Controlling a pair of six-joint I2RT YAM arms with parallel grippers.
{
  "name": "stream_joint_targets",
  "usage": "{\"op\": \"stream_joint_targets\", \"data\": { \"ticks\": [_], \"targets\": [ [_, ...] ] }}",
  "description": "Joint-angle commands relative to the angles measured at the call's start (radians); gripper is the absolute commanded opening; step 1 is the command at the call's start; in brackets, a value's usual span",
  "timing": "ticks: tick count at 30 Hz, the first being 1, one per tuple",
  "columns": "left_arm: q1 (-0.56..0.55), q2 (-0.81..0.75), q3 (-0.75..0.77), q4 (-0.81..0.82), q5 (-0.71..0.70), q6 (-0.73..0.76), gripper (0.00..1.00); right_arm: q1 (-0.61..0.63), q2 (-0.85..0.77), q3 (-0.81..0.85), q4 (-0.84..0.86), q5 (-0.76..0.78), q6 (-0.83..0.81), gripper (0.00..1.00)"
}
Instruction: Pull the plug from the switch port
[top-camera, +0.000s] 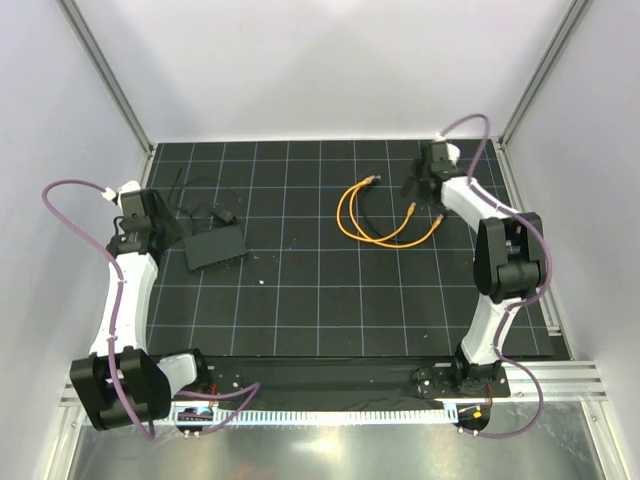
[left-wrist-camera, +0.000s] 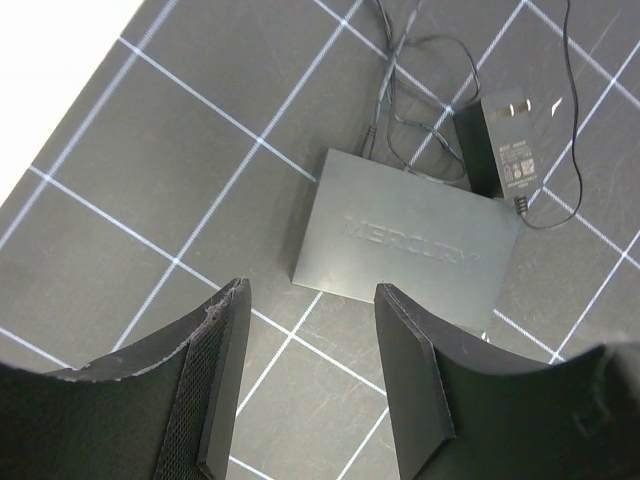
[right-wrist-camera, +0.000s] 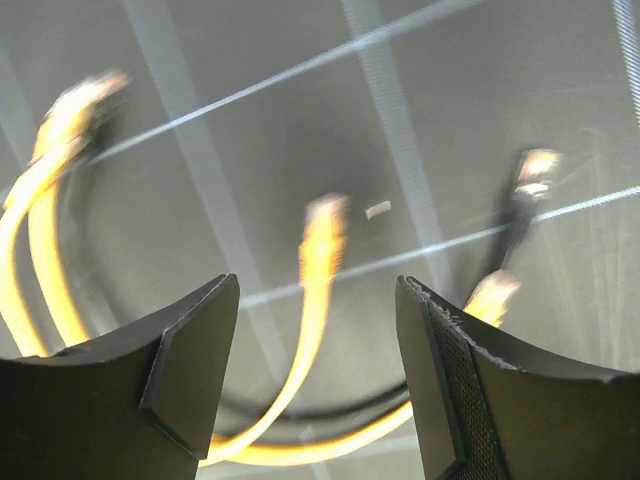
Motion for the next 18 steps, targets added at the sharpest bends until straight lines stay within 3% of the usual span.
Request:
{"op": "stream_joint_targets", "data": {
  "ticks": [1,4,5,8,14,18],
  "targets": [
    [0.005,0.023,0.018,0.030,0.052,0.004,0.57,0.186,-0.117,0.057,0.014,0.178,-0.151,0.71],
    [0.011,0.037,0.027,0.029,0.089,0.007,0.57,0.316,-0.111,0.035,0.160,0.035,-0.177,0.71],
    [0.012,0.043,0.030,0.026,0.093,0.009,0.57,0.340,-0.086,0.035,0.192,-0.113,-0.168,0.71],
    [0.015,0.043,0.027,0.027,0.103,0.015,0.57,0.451,0.015,0.124,0.269,-0.284,-0.150,0.71],
    [0.028,0.063,0.030,0.034,0.150,0.012,0.57,0.611,0.227,0.348,0.246,-0.420,-0.111,0.70],
    [0.032,0.080,0.030,0.031,0.176,0.014,0.57,0.656,0.323,0.389,0.303,-0.483,-0.044,0.66]
  ]
}}
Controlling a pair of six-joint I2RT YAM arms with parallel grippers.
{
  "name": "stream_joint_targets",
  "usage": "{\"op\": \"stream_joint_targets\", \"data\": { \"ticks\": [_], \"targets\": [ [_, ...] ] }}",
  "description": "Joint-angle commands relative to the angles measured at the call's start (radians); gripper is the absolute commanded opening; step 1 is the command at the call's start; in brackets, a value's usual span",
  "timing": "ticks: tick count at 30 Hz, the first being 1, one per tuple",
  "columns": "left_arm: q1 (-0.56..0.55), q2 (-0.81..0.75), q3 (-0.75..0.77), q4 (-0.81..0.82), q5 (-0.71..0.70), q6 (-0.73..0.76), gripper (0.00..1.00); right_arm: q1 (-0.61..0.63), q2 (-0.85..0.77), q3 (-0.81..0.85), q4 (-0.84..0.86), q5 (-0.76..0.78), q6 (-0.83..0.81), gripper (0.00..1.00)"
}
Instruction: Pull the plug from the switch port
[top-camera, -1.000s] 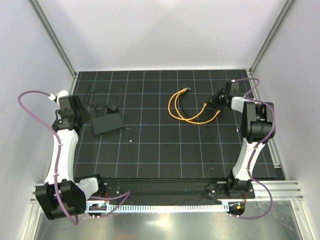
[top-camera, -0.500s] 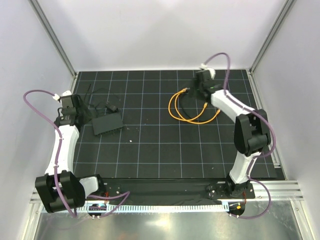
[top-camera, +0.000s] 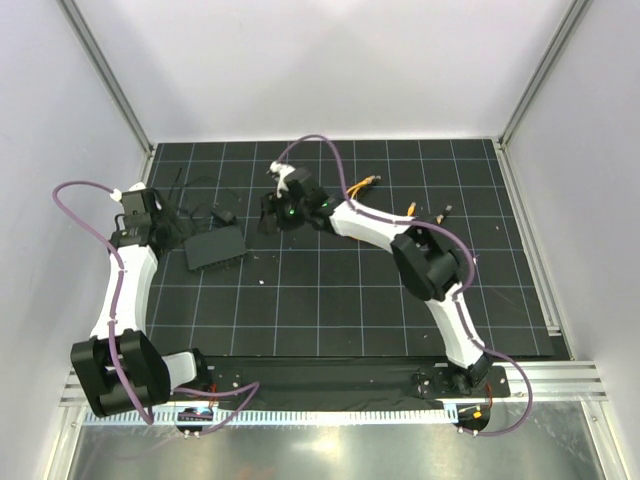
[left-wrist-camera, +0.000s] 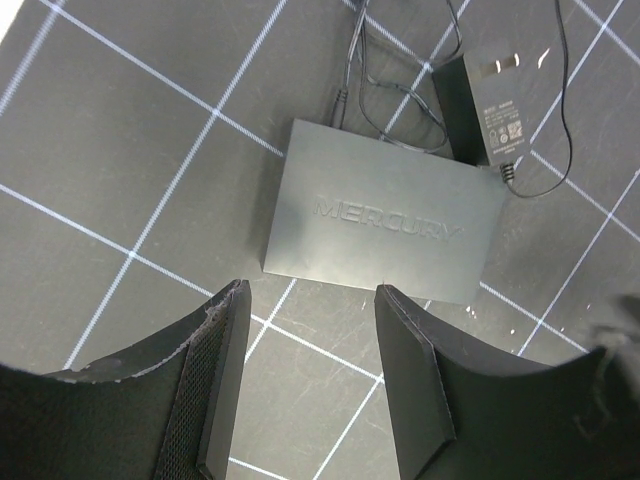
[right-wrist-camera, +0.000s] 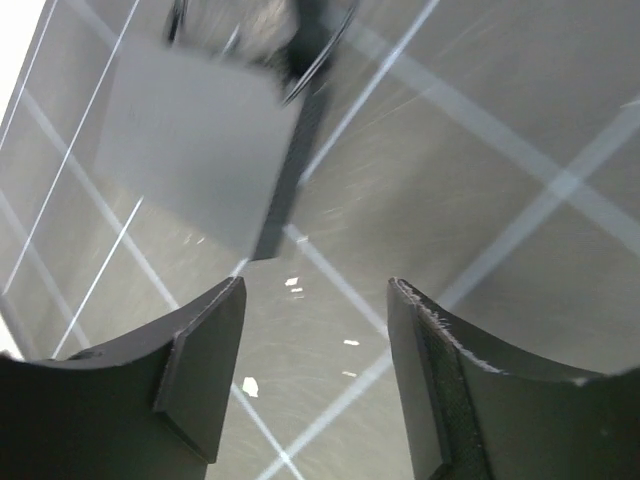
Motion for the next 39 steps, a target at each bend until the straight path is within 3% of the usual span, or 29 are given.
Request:
{"op": "stream_joint_targets", "data": {
  "ticks": [1,11,23,34,39],
  "targets": [
    [0.008,0.007,0.030,0.029,0.046,0.007,0.56,0.020,0.046,0.063,0.078,-0.108,0.075,0.64],
    [0.009,0.000,0.028,0.032,0.040,0.007,0.57,0.080,0.243,0.240,0.095,-0.141,0.157,0.56],
    [0.011,0.011,0.031,0.029,0.034,0.013,0.56,0.097,0.318,0.324,0.057,-0.131,0.158,0.46],
    [0.032,0.042,0.034,0.029,0.021,0.015,0.56,0.172,0.257,0.165,0.026,-0.107,0.100,0.33],
    [0.037,0.065,0.034,0.029,0.040,0.019,0.56,0.215,0.162,0.004,0.026,-0.075,0.063,0.31]
  ]
}}
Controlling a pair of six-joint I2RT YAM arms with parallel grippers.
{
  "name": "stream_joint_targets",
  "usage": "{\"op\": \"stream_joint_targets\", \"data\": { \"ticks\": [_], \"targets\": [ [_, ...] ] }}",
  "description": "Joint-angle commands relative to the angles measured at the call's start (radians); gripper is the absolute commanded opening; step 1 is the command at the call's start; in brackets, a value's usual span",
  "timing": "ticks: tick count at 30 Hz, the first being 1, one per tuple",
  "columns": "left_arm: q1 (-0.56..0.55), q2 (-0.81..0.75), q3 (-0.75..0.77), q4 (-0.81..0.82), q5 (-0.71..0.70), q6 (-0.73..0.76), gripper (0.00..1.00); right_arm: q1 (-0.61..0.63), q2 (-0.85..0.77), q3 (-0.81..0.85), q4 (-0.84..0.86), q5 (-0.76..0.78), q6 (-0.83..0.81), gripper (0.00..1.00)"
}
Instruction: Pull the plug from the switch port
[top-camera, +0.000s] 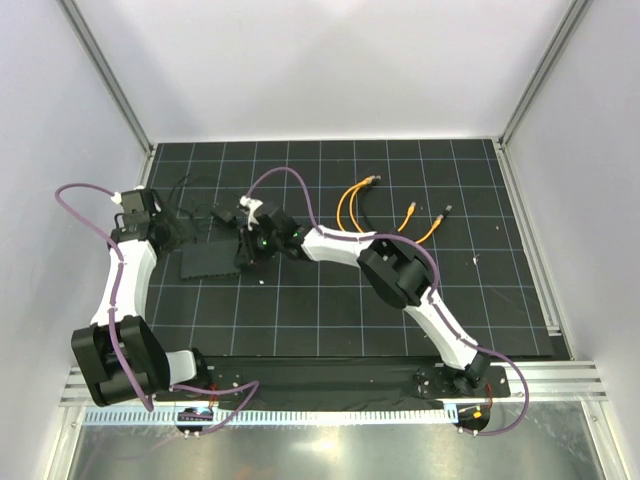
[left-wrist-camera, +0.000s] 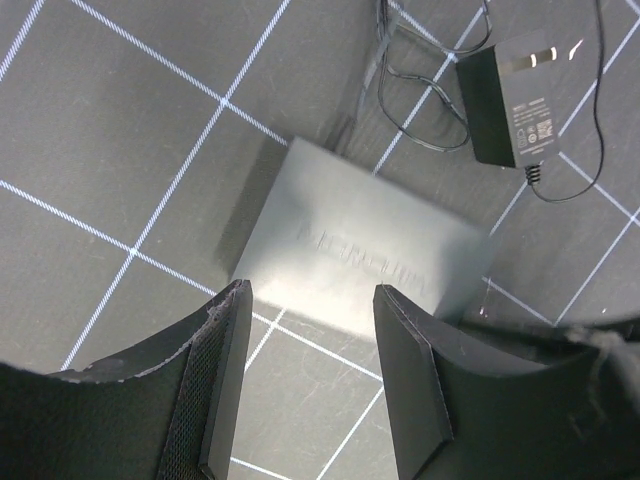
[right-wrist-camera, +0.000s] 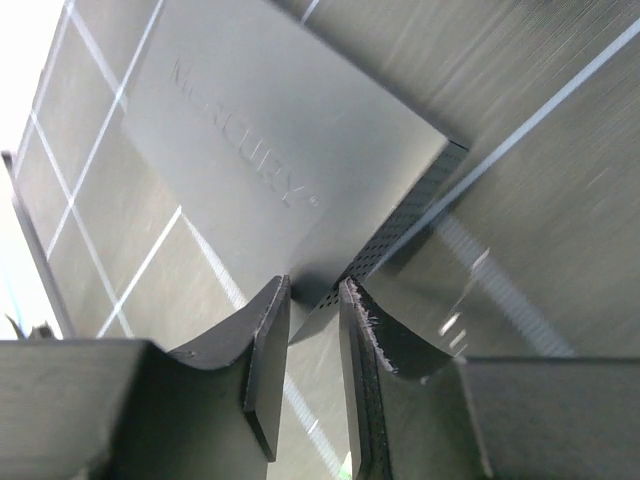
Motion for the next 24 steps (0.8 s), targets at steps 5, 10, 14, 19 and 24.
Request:
{"op": "stream_joint_targets", "data": {
  "ticks": [5,10,14,19,24],
  "targets": [
    [0.010,0.059,0.060,0.010,0.033,0.003,0.52,0.076,-0.125,-0.154,-0.126,0.029,-0.124,0.32],
    [0.008,0.110,0.152,-0.057,0.002,-0.016,0.45,0.036,-0.171,-0.104,-0.140,0.045,-0.158,0.49],
    [-0.021,0.182,0.221,-0.100,-0.036,0.012,0.46,-0.018,-0.084,0.063,-0.165,-0.009,-0.154,0.57],
    [-0.114,0.363,0.379,-0.240,-0.128,0.055,0.46,-0.079,-0.036,0.021,-0.013,-0.129,-0.051,0.60],
    [-0.125,0.463,0.470,-0.263,-0.156,0.072,0.46,-0.087,-0.007,0.053,0.035,-0.190,-0.012,0.61]
  ]
}}
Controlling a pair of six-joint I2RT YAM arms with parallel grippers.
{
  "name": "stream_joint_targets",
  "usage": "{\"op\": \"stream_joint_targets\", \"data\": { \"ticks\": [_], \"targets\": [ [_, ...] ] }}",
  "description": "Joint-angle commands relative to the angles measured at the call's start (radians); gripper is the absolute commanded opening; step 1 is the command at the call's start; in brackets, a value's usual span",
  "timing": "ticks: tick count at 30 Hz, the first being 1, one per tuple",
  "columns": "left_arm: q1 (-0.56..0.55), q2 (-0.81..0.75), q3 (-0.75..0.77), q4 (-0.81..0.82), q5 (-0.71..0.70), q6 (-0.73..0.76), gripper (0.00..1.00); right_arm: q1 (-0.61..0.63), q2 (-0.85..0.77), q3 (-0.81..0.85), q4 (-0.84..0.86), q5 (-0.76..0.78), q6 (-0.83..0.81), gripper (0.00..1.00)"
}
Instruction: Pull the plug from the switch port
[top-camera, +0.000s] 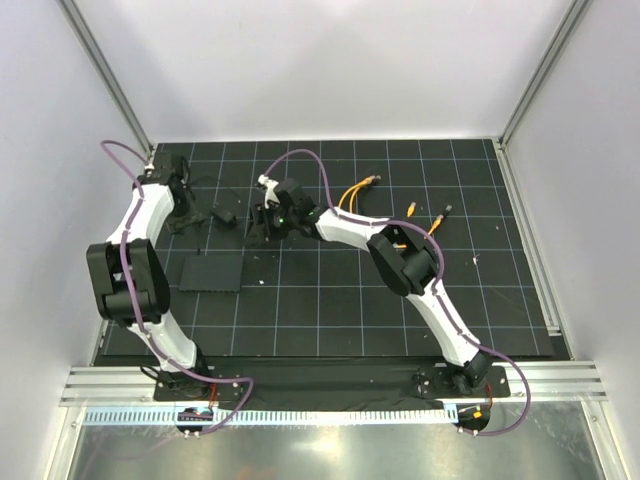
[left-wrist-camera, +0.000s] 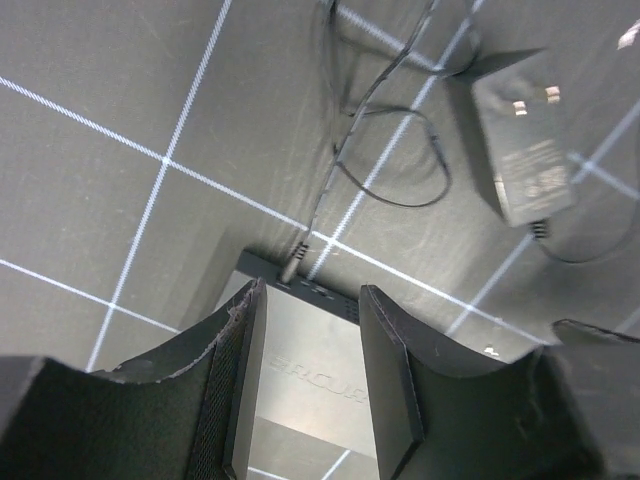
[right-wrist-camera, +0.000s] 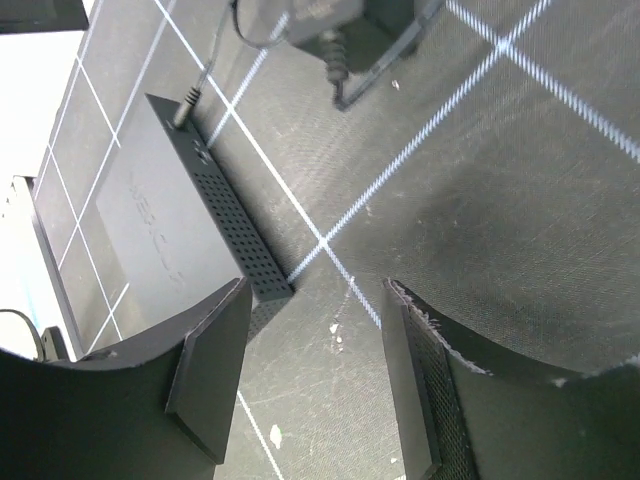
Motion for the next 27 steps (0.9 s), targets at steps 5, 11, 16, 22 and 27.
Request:
{"op": "stream_joint_targets", "data": {
  "ticks": [5,11,16,22,27],
  "targets": [
    [0.002,0.067,0.077,-0.043,-0.055,0.048,0.42,0.029,0.059,0.095,0.004,-0.088,0.015,0.62],
    [-0.018,0.096,0.031,-0.003,-0.063,0.059,0.36,0.045,0.099,0.139,-0.029,-0.114,0.024,0.56],
    [-0.022,0.128,0.045,-0.004,-0.092,0.077,0.35,0.051,0.102,0.142,-0.038,-0.114,0.019,0.55],
    [-0.022,0.166,0.048,-0.007,-0.078,0.080,0.35,0.072,0.136,0.188,-0.059,-0.143,0.015,0.55],
    [-0.022,0.177,0.048,-0.010,-0.103,0.094,0.33,0.086,0.142,0.199,-0.079,-0.155,-0.007,0.55]
  ]
}}
